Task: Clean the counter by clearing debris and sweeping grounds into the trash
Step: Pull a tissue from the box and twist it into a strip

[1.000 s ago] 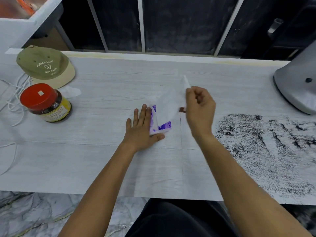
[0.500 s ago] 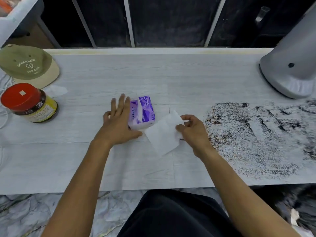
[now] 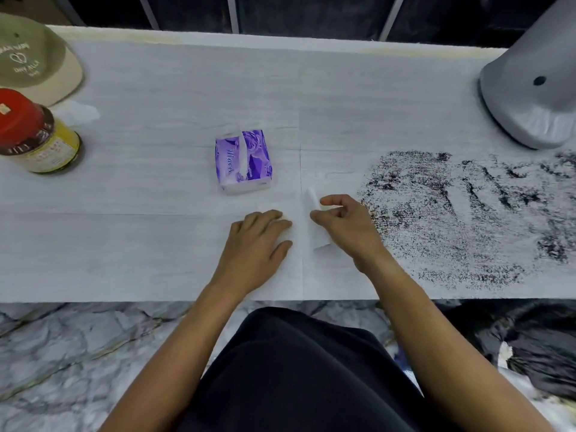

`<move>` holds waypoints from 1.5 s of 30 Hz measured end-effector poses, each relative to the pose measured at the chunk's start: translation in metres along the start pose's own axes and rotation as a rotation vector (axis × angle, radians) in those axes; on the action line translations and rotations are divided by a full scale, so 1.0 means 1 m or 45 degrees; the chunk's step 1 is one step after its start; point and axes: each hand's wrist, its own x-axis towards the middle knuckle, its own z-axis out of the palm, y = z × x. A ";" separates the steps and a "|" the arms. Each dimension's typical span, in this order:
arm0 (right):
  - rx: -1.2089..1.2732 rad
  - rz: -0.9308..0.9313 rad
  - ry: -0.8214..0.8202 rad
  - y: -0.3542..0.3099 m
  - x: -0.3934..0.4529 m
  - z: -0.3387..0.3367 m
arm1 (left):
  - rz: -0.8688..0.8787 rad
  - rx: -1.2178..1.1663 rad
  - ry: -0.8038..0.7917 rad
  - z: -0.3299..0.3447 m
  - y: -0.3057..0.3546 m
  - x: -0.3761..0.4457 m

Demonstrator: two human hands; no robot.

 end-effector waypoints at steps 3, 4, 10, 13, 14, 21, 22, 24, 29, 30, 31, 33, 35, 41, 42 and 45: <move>-0.106 -0.052 0.010 0.000 0.003 -0.008 | -0.011 -0.032 0.035 -0.004 -0.008 -0.001; -0.157 -0.077 -0.015 -0.002 0.003 -0.010 | -0.031 -0.057 0.036 -0.006 -0.012 -0.001; -0.365 -0.188 -0.177 -0.005 0.010 -0.020 | -0.124 -0.157 -0.055 -0.019 -0.023 0.004; -0.437 -0.279 -0.152 -0.002 0.012 -0.022 | -0.106 -0.190 -0.067 -0.023 -0.029 0.007; -0.447 -0.300 -0.142 0.000 0.013 -0.022 | -0.088 -0.201 -0.059 -0.023 -0.032 0.007; -0.767 -0.455 -0.143 0.011 0.012 -0.025 | -0.226 -0.334 -0.222 -0.036 -0.038 0.010; -0.820 -0.487 -0.122 0.013 0.010 -0.026 | -0.240 -0.318 -0.253 -0.038 -0.040 0.012; -0.876 -0.534 -0.103 0.014 0.009 -0.025 | -0.241 -0.304 -0.257 -0.040 -0.046 0.014; -0.981 -0.602 -0.259 0.007 0.005 -0.015 | -0.157 -0.308 -0.141 -0.039 -0.043 0.010; -1.006 -0.647 -0.241 0.005 0.006 -0.010 | -0.149 -0.312 -0.123 -0.038 -0.042 0.009; -1.044 -0.703 -0.208 0.003 0.008 -0.006 | -0.147 -0.312 -0.109 -0.037 -0.041 0.008; -1.107 -0.833 -0.144 0.001 0.015 0.000 | -0.160 -0.305 -0.101 -0.035 -0.042 0.007; -1.129 -0.944 -0.088 0.000 0.020 0.003 | -0.165 -0.323 -0.102 -0.035 -0.042 0.007; -1.037 -1.199 -0.049 0.012 0.018 0.005 | 0.034 -0.335 0.151 -0.038 -0.042 0.005; -1.020 -1.235 -0.045 0.017 0.016 0.005 | 0.086 -0.298 0.197 -0.037 -0.043 0.001; -1.053 -1.276 -0.054 0.041 0.009 0.004 | 0.211 -0.174 0.258 -0.025 -0.046 -0.015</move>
